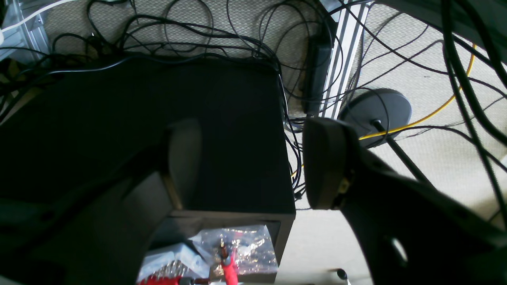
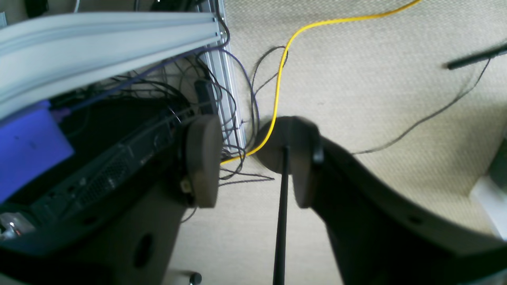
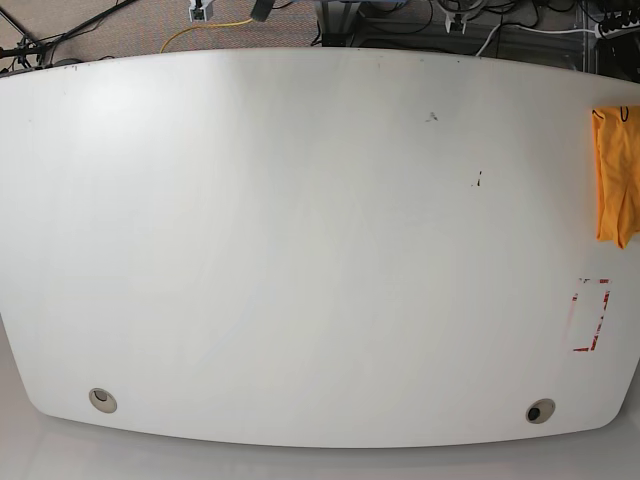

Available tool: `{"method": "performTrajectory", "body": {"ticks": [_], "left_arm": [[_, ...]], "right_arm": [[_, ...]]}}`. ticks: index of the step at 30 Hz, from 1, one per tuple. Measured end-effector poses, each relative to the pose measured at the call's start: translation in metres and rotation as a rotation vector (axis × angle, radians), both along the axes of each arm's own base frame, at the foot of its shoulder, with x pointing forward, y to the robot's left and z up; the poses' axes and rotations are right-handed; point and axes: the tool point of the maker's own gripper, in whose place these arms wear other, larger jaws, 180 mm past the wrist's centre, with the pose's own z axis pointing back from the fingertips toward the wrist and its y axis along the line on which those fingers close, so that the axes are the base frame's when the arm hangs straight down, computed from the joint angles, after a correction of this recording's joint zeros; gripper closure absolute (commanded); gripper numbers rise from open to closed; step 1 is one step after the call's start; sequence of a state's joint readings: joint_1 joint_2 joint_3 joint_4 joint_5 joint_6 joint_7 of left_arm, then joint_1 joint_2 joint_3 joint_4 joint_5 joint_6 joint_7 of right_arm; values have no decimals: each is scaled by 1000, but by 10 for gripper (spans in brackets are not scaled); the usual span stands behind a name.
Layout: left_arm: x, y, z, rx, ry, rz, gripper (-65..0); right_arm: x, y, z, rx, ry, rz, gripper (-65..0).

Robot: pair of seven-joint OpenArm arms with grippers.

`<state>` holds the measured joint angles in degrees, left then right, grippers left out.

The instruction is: Fold the T-shirt properly

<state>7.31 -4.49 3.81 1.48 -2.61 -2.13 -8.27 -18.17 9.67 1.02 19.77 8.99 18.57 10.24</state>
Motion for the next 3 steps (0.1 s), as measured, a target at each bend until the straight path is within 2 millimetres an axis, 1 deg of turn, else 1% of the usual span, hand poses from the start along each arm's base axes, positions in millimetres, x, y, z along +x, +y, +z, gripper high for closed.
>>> {"method": "performTrajectory", "body": {"ticks": [3], "left_arm": [[-1,-1,0,-1,3,-5,-367]], "right_arm": [[2,7,-1,9,-2,-4,-276]]}}
